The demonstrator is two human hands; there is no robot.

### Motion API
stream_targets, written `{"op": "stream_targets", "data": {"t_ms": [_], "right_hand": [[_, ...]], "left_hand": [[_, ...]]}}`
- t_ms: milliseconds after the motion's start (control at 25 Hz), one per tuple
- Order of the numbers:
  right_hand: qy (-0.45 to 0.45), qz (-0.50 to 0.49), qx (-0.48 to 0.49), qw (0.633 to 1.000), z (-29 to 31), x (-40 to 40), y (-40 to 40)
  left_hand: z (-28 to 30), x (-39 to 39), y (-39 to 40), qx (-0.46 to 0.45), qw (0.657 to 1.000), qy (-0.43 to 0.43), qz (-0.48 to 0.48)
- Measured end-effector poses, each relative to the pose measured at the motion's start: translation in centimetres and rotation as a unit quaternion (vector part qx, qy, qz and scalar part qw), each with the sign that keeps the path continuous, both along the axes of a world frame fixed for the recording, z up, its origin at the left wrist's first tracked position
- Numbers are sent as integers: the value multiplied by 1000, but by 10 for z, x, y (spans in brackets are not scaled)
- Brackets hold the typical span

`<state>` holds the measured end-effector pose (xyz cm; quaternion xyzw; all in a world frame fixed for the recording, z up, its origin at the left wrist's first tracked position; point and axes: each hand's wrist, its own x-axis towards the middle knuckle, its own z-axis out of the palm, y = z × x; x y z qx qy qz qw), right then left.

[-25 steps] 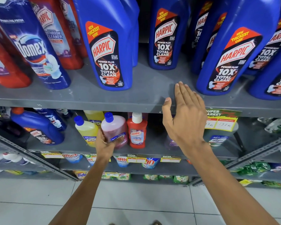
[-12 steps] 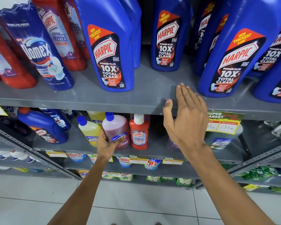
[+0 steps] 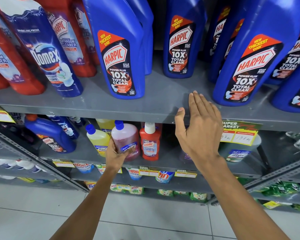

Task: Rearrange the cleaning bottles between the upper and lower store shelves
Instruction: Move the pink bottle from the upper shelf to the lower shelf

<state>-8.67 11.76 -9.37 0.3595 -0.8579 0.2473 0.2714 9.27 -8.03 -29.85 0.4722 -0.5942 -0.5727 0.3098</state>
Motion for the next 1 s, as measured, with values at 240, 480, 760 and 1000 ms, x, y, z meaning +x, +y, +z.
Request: {"op": "stream_targets", "data": {"t_ms": [240, 480, 760, 1000], "right_hand": [[4, -4, -5, 1000, -1, -1, -1], [2, -2, -12, 1000, -2, 0, -1], [-4, 11, -24, 1000, -2, 1, -1], [-29, 16, -43, 999, 0, 2, 0]], "left_hand": [[0, 0, 2, -12, 1000, 3, 1], [-1, 1, 5, -27, 999, -33, -4], [1, 15, 24, -48, 998, -38, 29], [12, 54, 40, -111, 992, -66, 7]]}}
